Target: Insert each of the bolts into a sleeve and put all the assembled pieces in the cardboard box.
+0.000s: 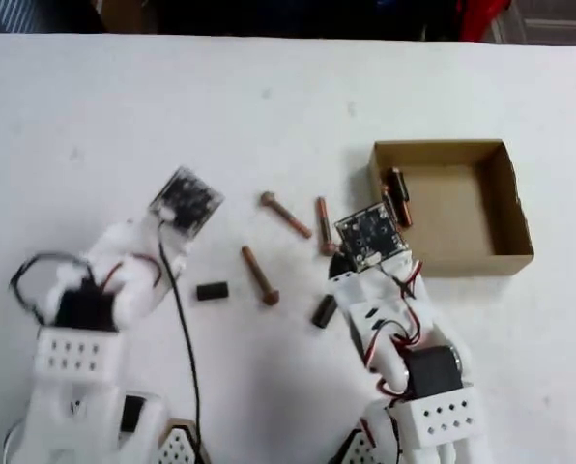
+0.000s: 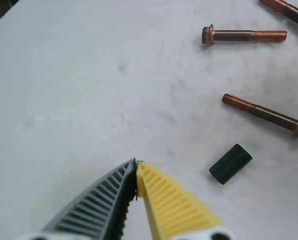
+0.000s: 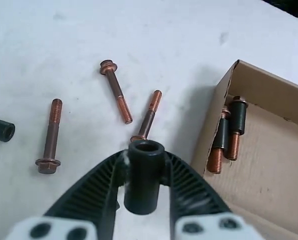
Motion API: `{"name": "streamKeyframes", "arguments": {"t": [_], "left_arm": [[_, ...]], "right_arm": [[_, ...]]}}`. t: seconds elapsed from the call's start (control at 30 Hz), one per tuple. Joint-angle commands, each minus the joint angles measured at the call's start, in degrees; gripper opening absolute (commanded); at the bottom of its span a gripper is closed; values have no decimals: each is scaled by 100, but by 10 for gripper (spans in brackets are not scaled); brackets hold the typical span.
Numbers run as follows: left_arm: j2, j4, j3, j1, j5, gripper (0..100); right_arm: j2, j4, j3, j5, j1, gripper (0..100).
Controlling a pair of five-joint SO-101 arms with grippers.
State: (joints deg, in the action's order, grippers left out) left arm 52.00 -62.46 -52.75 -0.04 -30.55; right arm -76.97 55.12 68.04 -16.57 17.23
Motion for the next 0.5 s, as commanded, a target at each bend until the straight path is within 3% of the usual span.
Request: {"name": "streamKeyframes", "arguments": {"t": [0.0, 0.33, 0.47], "left_arm": [[-664, -9, 651, 321, 35, 24], [-1859, 26, 905, 1253, -1222, 33], [-2167, 35, 932, 1473, -1495, 148]], "right_arm": [[-110, 277, -484, 53, 242, 17], [-840, 716, -492, 53, 356, 17], [-1710, 804, -202, 0, 330, 17]]}}
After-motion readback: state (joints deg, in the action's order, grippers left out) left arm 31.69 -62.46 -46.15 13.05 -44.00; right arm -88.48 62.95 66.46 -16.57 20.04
